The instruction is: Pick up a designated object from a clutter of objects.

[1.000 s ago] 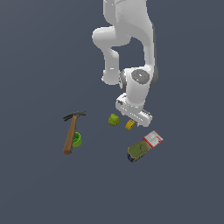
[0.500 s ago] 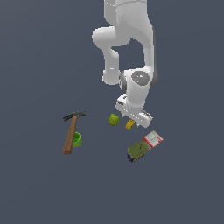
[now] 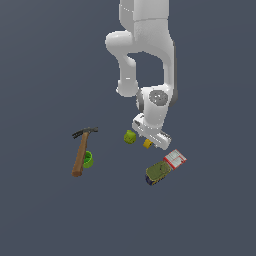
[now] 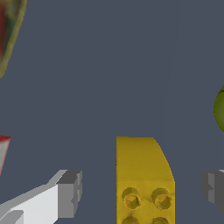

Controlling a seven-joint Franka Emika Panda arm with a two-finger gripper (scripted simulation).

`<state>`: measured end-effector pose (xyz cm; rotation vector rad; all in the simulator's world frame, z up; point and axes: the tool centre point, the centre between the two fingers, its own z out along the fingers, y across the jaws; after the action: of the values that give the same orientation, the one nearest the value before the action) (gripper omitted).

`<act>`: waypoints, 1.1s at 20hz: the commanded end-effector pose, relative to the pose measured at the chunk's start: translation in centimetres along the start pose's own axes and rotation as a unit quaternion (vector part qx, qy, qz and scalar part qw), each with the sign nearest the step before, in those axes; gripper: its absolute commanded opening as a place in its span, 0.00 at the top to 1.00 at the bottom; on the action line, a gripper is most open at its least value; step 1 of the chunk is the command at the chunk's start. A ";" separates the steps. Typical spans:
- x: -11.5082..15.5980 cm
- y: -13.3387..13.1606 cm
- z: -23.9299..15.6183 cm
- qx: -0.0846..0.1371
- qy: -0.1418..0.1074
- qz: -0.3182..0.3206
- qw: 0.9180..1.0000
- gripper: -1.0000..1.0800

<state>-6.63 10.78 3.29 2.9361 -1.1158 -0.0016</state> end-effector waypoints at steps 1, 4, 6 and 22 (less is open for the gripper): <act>0.0 0.0 0.7 0.000 0.000 0.000 1.000 0.04; 0.0 0.0 1.1 0.000 0.000 0.000 1.000 0.04; 0.0 0.0 1.1 0.000 0.000 0.000 1.000 1.00; -0.1 -0.2 0.2 0.001 0.000 0.000 1.000 1.00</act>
<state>-6.61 10.90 2.73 2.9361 -1.1172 -0.0013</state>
